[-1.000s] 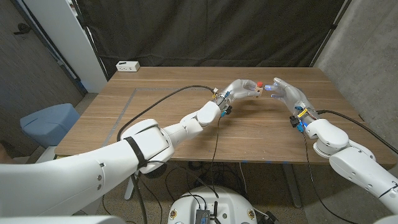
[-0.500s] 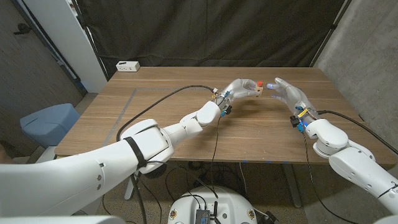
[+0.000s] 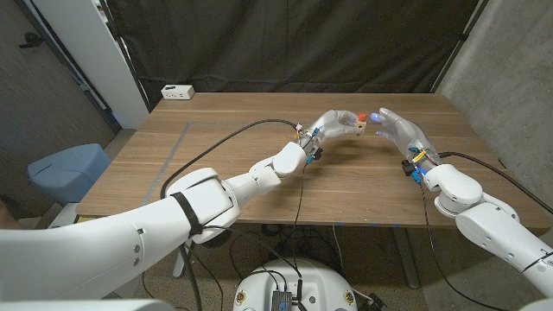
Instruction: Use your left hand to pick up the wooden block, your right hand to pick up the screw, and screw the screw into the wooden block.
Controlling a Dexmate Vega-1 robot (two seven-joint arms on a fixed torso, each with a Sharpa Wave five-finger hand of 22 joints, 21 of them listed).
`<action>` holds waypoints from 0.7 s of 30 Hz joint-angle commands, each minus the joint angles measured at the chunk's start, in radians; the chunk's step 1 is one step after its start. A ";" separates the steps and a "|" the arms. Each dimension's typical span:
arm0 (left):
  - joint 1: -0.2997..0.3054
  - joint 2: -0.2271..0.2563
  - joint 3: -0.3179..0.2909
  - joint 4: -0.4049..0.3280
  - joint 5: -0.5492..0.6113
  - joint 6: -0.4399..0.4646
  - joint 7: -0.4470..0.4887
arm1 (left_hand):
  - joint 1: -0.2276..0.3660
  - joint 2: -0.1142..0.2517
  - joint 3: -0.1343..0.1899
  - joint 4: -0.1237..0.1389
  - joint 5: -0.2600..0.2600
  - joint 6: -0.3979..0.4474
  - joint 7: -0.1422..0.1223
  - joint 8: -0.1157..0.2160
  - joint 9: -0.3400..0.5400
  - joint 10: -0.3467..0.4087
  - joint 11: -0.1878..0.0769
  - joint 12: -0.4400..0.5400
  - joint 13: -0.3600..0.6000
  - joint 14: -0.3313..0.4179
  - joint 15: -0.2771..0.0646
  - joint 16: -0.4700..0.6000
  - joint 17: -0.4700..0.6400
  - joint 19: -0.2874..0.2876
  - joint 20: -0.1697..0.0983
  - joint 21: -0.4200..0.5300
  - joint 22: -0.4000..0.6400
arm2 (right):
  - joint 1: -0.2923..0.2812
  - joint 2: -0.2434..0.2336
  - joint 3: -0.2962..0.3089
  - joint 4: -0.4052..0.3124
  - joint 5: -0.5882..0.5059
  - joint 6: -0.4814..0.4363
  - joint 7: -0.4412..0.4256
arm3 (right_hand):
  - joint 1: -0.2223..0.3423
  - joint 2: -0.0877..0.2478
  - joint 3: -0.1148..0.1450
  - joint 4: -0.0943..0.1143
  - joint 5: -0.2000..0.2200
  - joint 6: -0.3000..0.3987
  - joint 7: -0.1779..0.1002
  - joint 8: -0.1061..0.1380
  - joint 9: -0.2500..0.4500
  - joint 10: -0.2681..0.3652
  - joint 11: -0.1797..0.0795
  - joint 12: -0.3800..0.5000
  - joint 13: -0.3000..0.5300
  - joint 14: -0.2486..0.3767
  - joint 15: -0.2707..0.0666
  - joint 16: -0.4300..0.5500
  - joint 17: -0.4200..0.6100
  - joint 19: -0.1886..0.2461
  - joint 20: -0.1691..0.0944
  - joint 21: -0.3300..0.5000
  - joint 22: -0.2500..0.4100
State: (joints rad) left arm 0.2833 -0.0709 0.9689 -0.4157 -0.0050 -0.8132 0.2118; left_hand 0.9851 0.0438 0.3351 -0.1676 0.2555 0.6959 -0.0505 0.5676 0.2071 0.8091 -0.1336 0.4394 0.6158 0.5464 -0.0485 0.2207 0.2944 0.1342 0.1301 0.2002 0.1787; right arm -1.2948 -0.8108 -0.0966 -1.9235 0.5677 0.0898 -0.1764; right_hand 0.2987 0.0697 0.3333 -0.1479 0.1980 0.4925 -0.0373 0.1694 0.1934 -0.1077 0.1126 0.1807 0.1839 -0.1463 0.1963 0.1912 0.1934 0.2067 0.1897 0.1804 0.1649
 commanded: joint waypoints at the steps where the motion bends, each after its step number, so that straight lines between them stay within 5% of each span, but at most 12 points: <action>1: 0.005 0.001 -0.005 -0.006 0.012 -0.007 0.003 | -0.019 0.033 0.023 0.015 0.004 0.206 -0.053 0.007 0.002 0.092 -0.082 0.055 0.017 0.003 -0.095 0.003 0.005 0.004 -0.007 0.003 0.003 | 0.025 -0.008 -0.017 0.020 0.007 0.014 0.034 | -0.008 -0.006 0.000 0.005 0.000 -0.015 -0.005 0.001 0.003 -0.021 0.003 -0.006 0.004 -0.015 0.003 -0.006 0.004 -0.009 0.004 -0.003 0.004; 13: 0.008 -0.001 -0.009 -0.007 0.011 -0.005 0.000 | -0.017 0.036 0.024 0.015 0.004 0.205 -0.053 0.006 0.002 0.089 -0.082 0.054 0.017 0.002 -0.093 0.003 0.006 0.004 -0.005 0.002 0.003 | 0.040 -0.016 -0.028 0.027 0.021 0.015 0.058 | -0.012 -0.003 0.000 0.007 -0.001 -0.028 -0.035 0.011 0.003 -0.041 -0.007 -0.001 0.004 -0.030 0.004 -0.005 0.005 -0.030 0.021 -0.003 0.005; 21: 0.009 0.000 -0.009 -0.008 0.013 -0.006 -0.001 | -0.018 0.035 0.024 0.015 0.004 0.205 -0.050 0.006 0.002 0.090 -0.082 0.055 0.017 0.003 -0.093 0.003 0.006 0.004 -0.006 0.003 0.003 | 0.047 -0.021 -0.034 0.026 0.026 0.015 0.064 | -0.013 0.001 0.000 0.007 -0.001 0.017 -0.025 0.030 0.002 -0.038 -0.012 0.005 0.003 -0.033 0.002 -0.001 0.005 -0.034 0.022 0.000 0.005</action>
State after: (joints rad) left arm 0.2902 -0.0706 0.9617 -0.4215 0.0055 -0.8184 0.2129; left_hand 0.9851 0.0438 0.3351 -0.1676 0.2526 0.6959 -0.0505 0.5676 0.2068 0.8086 -0.1341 0.4395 0.6158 0.5463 -0.0485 0.2207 0.2944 0.1341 0.1302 0.2002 0.1787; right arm -1.2593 -0.8253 -0.1214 -1.8996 0.5834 0.1044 -0.1258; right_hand 0.2909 0.0702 0.3292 -0.1439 0.1981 0.4920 -0.0643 0.1923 0.1933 -0.1417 0.0999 0.1807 0.1838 -0.1702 0.2000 0.1847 0.1933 0.1802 0.2127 0.1770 0.1649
